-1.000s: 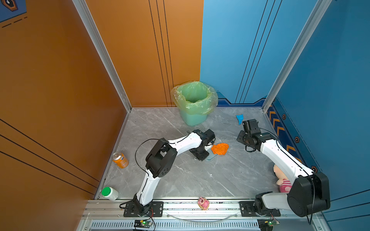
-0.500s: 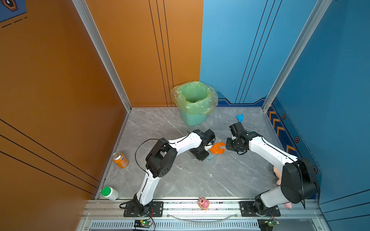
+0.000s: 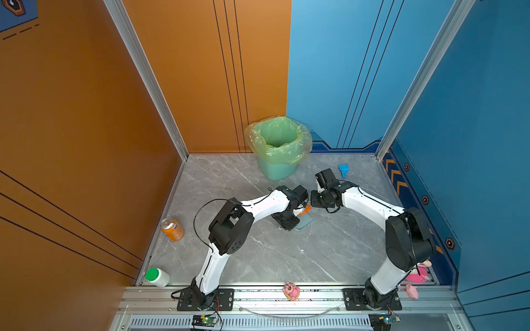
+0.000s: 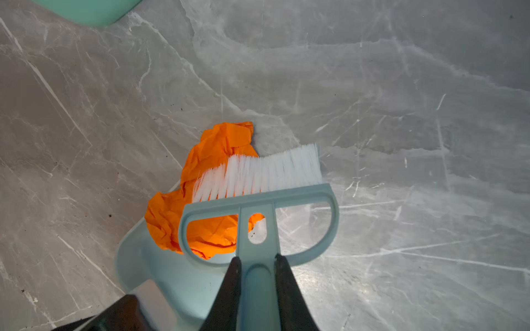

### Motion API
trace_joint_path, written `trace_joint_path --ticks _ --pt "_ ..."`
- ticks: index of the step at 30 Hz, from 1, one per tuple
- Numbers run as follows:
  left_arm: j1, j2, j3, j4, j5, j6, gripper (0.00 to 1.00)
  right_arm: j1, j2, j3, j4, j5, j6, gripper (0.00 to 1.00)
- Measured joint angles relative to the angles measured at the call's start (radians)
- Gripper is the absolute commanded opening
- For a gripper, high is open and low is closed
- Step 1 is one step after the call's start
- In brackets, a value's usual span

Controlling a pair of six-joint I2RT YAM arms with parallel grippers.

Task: Sweep away the paper scraps from the table
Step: 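Push the crumpled orange scrap into the dustpan with the right gripper's brush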

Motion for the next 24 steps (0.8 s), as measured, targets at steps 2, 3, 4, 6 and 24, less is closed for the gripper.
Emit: trace_joint_path --ticks 2,3,4,6,24 --pt "0.0 0.001 0.0 0.0 0.0 -0.002 0.0 0.002 -0.019 -0.027 -0.003 0.0 -0.013 0.0" --pt "0.0 0.002 0.0 0.0 0.0 -0.004 0.0 0.002 -0.036 -0.046 -0.009 -0.001 -0.021 0.0" --pt "0.001 0.002 0.0 0.0 0.0 -0.005 0.0 0.002 -0.051 -0.061 -0.014 -0.005 -0.028 0.0" --pt "0.001 0.002 0.002 0.0 0.001 -0.008 0.0 0.004 -0.087 -0.087 -0.036 -0.024 -0.049 0.0" --pt "0.003 0.019 0.028 -0.003 0.005 -0.016 0.0 -0.006 -0.235 -0.144 -0.086 -0.118 -0.144 0.0"
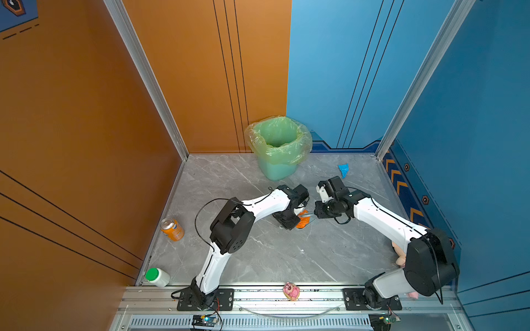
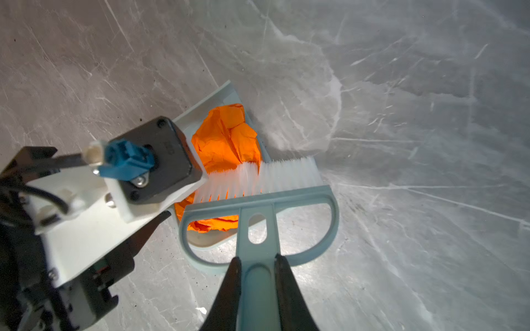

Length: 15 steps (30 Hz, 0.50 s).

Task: Sweep away the paper scraps from the table
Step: 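Push the crumpled orange scrap into the dustpan with the right gripper's brush, then lift the dustpan toward the bin while the right brush draws back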

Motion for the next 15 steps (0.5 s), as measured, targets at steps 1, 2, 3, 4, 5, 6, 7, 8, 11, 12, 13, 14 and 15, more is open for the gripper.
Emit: trace_joint_path --ticks 1,2,3,4,5,6,7,8,11,12,13,14,15 --pt "0.0 0.0 0.0 0.005 0.0 -0.001 0.0 -0.013 -0.007 -0.002 0.0 -0.006 0.0 0.0" --pt "0.002 0.0 0.0 0.01 0.0 -0.003 0.0 -0.026 -0.015 -0.005 0.001 -0.01 0.0 0.0" --pt "0.002 0.0 0.0 0.013 0.0 -0.003 0.0 -0.037 -0.022 -0.01 0.001 -0.014 -0.001 0.0" --pt "0.003 0.0 0.0 0.015 0.0 -0.004 0.0 -0.048 -0.03 -0.014 0.001 -0.02 -0.001 0.0" --pt "0.004 0.0 0.0 0.016 0.0 -0.005 0.0 -0.059 -0.039 -0.02 0.001 -0.03 -0.004 0.0" --pt "0.006 0.0 0.0 0.016 0.0 -0.006 0.0 -0.068 -0.048 -0.025 0.001 -0.036 -0.005 0.0" --pt "0.006 0.0 0.0 0.016 0.0 -0.007 0.0 -0.078 -0.061 -0.031 0.0 -0.043 -0.006 0.0" --pt "0.006 0.0 0.0 0.018 0.0 -0.007 0.0 -0.088 -0.074 -0.037 0.001 -0.051 -0.006 0.0" --pt "0.01 -0.001 0.0 0.021 -0.001 -0.007 0.0 -0.126 -0.129 -0.056 0.001 -0.068 -0.006 0.0" --pt "0.011 -0.001 0.0 0.022 -0.001 -0.007 0.0 -0.14 -0.146 -0.06 0.001 -0.069 -0.004 0.0" --pt "0.011 -0.002 0.0 0.023 -0.001 -0.007 0.0 -0.158 -0.165 -0.065 0.001 -0.07 -0.003 0.0" --pt "0.012 -0.005 0.0 0.023 -0.002 -0.007 0.0 -0.18 -0.187 -0.071 0.005 -0.072 0.001 0.0" --pt "0.012 -0.009 0.0 0.023 -0.002 -0.007 0.0 -0.2 -0.204 -0.08 0.013 -0.072 0.005 0.0"
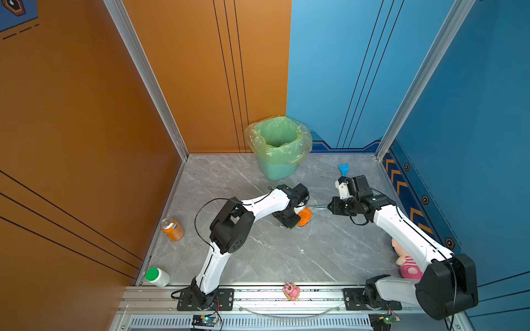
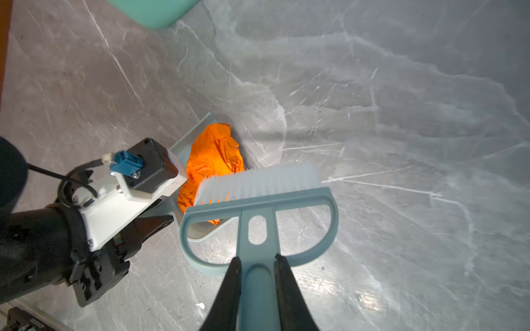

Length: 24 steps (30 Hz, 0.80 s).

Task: Sweep away the paper scraps from the table
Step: 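Lift the dustpan toward the bin while the right brush draws back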

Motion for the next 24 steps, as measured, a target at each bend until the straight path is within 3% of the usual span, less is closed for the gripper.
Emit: trace_joint_path --ticks 10,24 --pt "0.016 -0.096 0.024 -0.001 -0.033 0.001 0.0 -0.181 -0.103 -0.11 0.089 0.019 0.099 0.0" --pt "0.038 -0.171 0.098 -0.004 -0.097 0.047 0.0 -0.212 -0.105 -0.156 0.132 0.035 0.147 0.0"
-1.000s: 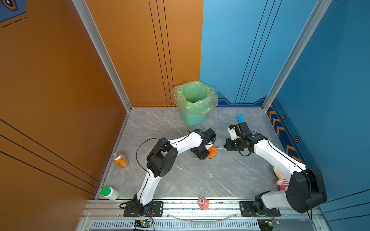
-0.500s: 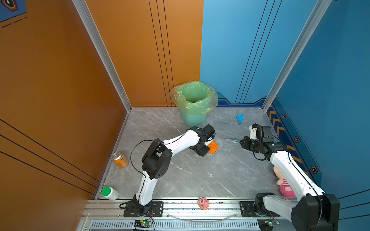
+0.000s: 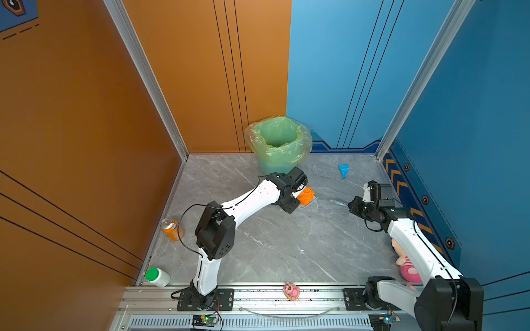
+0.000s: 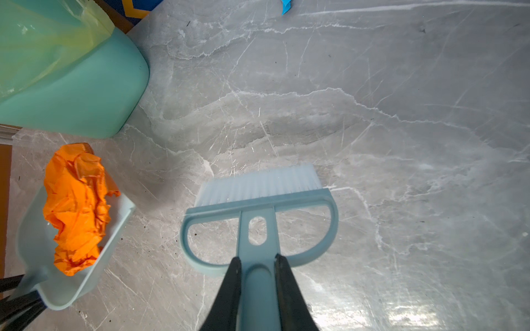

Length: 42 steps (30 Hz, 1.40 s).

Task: Sweep away the paper scraps from the table
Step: 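Lift the dustpan toward the bin while the right brush draws back, then tilt the dustpan over the bin with the left gripper to drop the crumpled scrap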

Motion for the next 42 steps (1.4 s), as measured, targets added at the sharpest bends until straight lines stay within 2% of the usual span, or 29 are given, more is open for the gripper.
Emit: trace_joint_path --ticks 13,22,31,42 --pt "0.047 -0.134 0.128 -0.033 -0.006 0.059 0.0 -0.005 0.0 -0.005 0.013 -0.001 0.003 0.0" --pt "0.063 -0.134 0.224 -0.068 -0.015 0.085 0.0 -0.005 0.0 -0.005 0.014 -0.002 0.003 0.0" --pt "0.121 -0.128 0.328 -0.076 -0.048 0.108 0.0 -0.005 0.0 -0.006 0.015 -0.002 0.003 0.0" --pt "0.214 -0.02 0.505 -0.093 -0.085 0.139 0.0 -0.004 0.001 -0.027 0.024 -0.005 0.003 0.0"
